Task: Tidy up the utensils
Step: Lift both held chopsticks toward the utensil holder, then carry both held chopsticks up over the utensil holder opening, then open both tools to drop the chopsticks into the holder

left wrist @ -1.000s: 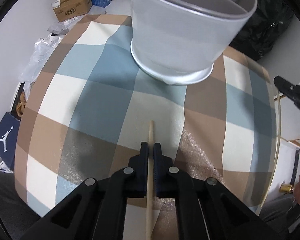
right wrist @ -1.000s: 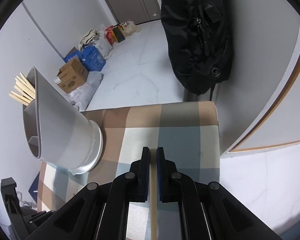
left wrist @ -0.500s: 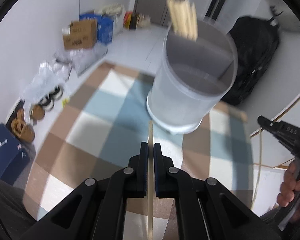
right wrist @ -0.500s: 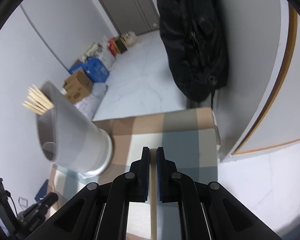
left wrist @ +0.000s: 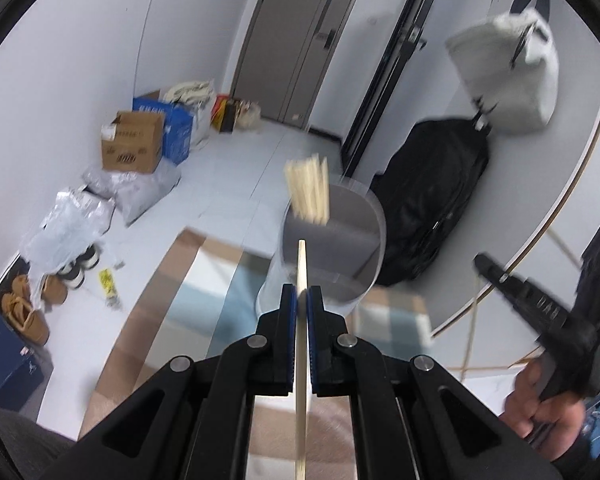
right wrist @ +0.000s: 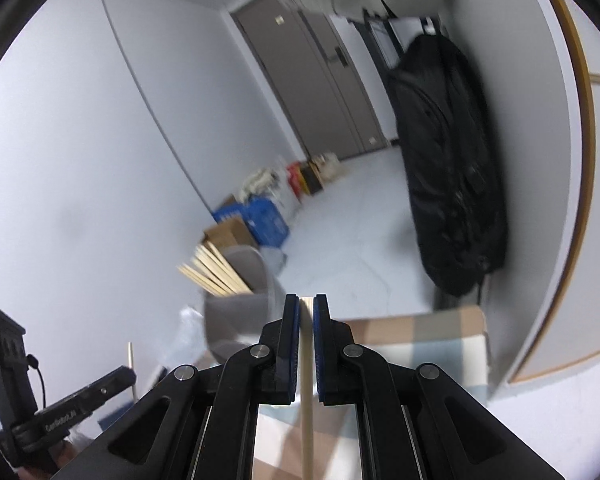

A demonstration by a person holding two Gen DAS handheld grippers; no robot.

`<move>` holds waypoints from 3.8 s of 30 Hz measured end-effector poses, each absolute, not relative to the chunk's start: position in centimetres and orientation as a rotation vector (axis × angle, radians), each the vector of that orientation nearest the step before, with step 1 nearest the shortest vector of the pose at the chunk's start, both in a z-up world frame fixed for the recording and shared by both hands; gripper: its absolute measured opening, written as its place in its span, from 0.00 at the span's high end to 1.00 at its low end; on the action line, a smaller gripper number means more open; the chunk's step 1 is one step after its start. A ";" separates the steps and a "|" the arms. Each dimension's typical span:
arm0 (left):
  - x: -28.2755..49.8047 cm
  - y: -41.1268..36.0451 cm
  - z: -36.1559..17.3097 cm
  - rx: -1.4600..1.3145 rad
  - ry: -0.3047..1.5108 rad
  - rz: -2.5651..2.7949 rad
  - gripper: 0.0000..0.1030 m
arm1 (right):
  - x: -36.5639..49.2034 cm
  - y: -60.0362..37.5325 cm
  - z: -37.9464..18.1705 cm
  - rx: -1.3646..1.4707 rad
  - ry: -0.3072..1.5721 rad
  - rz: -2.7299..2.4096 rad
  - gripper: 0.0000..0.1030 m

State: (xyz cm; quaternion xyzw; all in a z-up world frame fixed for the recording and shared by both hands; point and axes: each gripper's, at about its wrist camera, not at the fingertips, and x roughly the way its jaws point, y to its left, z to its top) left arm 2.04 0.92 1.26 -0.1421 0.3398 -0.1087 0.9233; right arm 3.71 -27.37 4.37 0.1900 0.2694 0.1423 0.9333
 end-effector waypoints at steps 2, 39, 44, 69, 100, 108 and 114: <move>2.2 0.7 3.0 -0.295 0.652 -0.240 0.99 | 4.1 -26.6 5.7 0.388 0.518 0.306 0.94; 17.1 1.2 4.8 -0.359 0.280 -0.323 0.99 | 15.2 -18.9 11.0 0.250 0.015 0.253 0.94; 17.6 1.3 3.7 -0.371 0.264 -0.352 0.99 | 14.7 -18.0 9.5 0.228 -0.010 0.256 0.94; 15.3 0.1 3.4 -0.243 0.255 -0.416 0.99 | 12.5 -17.8 8.7 0.146 0.055 0.280 0.94; 11.7 0.0 2.0 -0.056 0.560 -0.587 0.95 | 11.4 -19.8 5.9 0.190 0.449 0.479 0.81; 7.7 1.6 3.3 -0.098 0.534 -0.416 0.45 | 6.7 -20.5 6.7 0.183 0.389 0.420 0.29; 4.5 1.8 4.3 -0.095 0.478 -0.299 0.21 | 2.4 -20.4 7.5 0.164 0.316 0.367 0.10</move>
